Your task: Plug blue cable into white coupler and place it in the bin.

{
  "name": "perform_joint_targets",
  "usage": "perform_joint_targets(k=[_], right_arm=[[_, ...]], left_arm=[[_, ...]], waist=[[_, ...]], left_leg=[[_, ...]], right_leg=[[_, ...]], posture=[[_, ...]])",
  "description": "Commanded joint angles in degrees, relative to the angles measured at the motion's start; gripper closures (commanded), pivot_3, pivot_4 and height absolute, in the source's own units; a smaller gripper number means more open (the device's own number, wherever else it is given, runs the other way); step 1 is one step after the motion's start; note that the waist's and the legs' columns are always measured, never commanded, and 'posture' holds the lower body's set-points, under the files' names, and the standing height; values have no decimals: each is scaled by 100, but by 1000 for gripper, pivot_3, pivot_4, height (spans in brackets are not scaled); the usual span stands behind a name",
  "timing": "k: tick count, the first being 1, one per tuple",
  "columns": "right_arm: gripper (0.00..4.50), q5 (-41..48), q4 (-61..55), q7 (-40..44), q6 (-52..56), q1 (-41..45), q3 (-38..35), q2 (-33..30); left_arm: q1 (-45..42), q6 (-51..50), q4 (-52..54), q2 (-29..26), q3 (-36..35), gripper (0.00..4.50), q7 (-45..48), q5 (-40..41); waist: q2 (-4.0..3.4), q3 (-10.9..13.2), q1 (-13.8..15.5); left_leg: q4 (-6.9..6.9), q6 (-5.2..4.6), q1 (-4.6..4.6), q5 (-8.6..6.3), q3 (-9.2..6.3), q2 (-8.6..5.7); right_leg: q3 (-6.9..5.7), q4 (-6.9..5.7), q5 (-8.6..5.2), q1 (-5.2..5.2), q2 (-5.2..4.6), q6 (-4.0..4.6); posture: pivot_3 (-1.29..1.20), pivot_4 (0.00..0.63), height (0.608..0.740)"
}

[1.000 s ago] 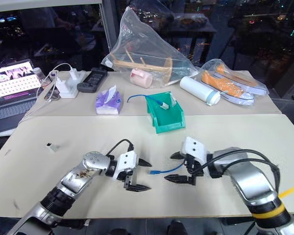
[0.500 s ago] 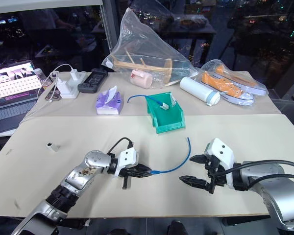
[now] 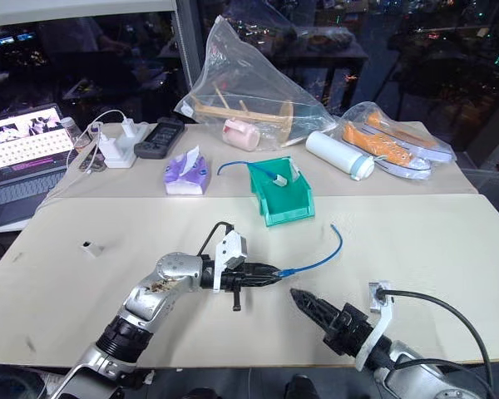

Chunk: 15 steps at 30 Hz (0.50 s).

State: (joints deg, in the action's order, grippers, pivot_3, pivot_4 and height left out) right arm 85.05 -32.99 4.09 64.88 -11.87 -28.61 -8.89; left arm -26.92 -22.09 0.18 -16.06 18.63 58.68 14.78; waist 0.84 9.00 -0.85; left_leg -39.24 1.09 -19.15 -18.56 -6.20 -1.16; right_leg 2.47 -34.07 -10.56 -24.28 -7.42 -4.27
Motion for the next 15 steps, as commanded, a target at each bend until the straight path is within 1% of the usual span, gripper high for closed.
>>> perform_joint_targets(k=[1, 3, 6, 15], right_arm=[[26, 1188, -160, -1274, -954, 118, 413, 82], [26, 1430, -204, -1658, -1199, 147, 676, -60], [26, 1713, -190, -2004, -1486, 146, 1019, -278], [26, 2010, -366, -2428, -2259, 299, 1659, -725]], left_arm=[[-77, -78, 378, 41, -16, 4427, -12, 151], [-48, -109, 404, 61, -26, 4427, -66, 165], [-39, -83, 368, 114, -4, 4427, -104, 189], [82, -261, 446, 142, 27, 4427, -101, 324]], waist=[[-2, 0, -11], [-2, 0, -14], [-2, 0, -6], [-2, 0, -8]], left_leg=[[0, 0, 0, 0, 0, 0], [0, 0, -1, 0, 1, -1], [0, 0, -2, 0, 0, -1], [0, -1, -4, 0, 0, -1]], right_leg=[[1, 0, 0, 0, 0, 0], [1, 2, 0, 1, 0, -1], [0, 2, 0, 0, 0, -1], [0, 5, 0, 1, 0, -1]], posture=[[0, 150, 740], [0, 150, 740], [0, 150, 740], [0, 150, 740]])
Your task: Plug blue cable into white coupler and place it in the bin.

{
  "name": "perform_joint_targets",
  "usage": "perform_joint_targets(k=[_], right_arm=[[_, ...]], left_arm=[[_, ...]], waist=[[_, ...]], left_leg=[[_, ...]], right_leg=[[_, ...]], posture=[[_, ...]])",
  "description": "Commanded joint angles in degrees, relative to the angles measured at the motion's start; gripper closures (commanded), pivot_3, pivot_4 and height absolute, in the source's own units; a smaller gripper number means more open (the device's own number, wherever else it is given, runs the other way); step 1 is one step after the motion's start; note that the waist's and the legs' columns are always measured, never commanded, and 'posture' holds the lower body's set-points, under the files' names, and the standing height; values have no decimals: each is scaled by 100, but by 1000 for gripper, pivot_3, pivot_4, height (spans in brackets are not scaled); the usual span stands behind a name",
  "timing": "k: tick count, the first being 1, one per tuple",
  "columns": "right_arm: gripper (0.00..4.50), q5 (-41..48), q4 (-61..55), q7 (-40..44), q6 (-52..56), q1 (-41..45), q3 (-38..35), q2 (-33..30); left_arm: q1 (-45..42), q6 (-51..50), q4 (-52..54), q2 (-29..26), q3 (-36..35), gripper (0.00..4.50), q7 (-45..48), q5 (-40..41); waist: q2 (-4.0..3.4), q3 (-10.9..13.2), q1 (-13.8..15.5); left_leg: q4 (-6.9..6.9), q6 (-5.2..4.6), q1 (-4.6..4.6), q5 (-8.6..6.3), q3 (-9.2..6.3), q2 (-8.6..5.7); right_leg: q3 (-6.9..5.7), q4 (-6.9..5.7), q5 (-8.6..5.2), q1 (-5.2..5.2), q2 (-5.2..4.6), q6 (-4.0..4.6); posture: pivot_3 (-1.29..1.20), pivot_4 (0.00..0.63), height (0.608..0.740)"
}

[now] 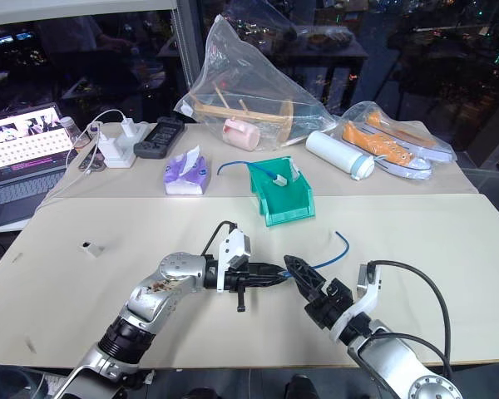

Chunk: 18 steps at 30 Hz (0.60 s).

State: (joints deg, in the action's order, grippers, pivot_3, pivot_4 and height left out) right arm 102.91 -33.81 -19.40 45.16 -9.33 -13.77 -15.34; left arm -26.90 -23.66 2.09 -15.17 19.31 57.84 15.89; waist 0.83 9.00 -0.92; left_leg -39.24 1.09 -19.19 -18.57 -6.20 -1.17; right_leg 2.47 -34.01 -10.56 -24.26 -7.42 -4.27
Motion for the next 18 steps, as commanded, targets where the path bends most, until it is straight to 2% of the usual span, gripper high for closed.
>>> perform_joint_targets(k=[1, 3, 4, 9, 12, 13, 14, 16, 17, 18], right_arm=[[26, 231, -313, -112, -349, 56, 247, -105], [26, 277, -371, -156, -462, 61, 360, -178], [577, 300, -391, -172, -520, 63, 398, -217], [2069, 441, -508, -259, -783, 44, 547, -396], [3310, 497, -569, -307, -925, 23, 597, -475], [3503, 512, -586, -316, -963, 16, 608, -503], [3928, 518, -604, -332, -998, 19, 620, -525], [4489, 523, -639, -363, -1080, 20, 638, -559], [4489, 523, -655, -375, -1117, 29, 650, -579], [4500, 515, -675, -378, -1154, 30, 659, -604]], left_arm=[[115, -152, 279, 61, -50, 4427, -24, 245], [134, -166, 305, 57, -45, 4427, -34, 253], [127, -158, 306, 50, -38, 4427, -33, 250], [80, -114, 276, 39, 10, 4427, 4, 264], [68, -99, 259, 45, 15, 4427, -8, 273], [67, -100, 257, 48, 12, 4427, -18, 277], [71, -112, 253, 47, 2, 4427, -28, 286], [92, -120, 255, 71, -48, 4427, -86, 307], [111, -181, 283, 63, -100, 4427, -36, 410], [142, -306, 363, 16, -132, 3409, 85, 564]], waist=[[0, 0, -2], [0, 0, -3], [0, 0, -3], [0, 0, 7], [0, 0, 7], [0, 0, 7], [0, 0, 7], [0, 0, 7], [0, 0, 7], [0, 0, 7]], left_leg=[[0, 0, 0, 0, 0, 0], [0, -1, 0, 0, 0, 0], [0, -1, 0, 0, 0, 0], [0, -1, -1, 0, 0, 0], [0, -1, -1, 0, 0, 0], [0, -1, -1, 0, 0, 0], [0, -1, -1, 0, 0, 0], [0, -1, -1, 0, 0, 0], [0, -1, -1, 0, 0, 0], [0, -1, -1, 0, 0, 0]], right_leg=[[0, 0, 0, 0, 0, 0], [0, 0, 0, -1, 0, 0], [0, 0, 0, -1, 0, 0], [0, 1, 0, 0, 0, 0], [0, 1, 0, 0, 0, 0], [0, 1, 0, 0, 0, 0], [0, 1, 0, 0, 0, 0], [0, 1, 0, 0, 0, 0], [0, 1, 0, 0, 0, 0], [0, 1, 0, 0, 0, 0]], posture=[[0, 150, 740], [0, 150, 740], [0, 150, 740], [0, 150, 740], [0, 150, 740], [0, 150, 740], [0, 150, 740], [0, 150, 740], [0, 150, 740], [0, 150, 740]])
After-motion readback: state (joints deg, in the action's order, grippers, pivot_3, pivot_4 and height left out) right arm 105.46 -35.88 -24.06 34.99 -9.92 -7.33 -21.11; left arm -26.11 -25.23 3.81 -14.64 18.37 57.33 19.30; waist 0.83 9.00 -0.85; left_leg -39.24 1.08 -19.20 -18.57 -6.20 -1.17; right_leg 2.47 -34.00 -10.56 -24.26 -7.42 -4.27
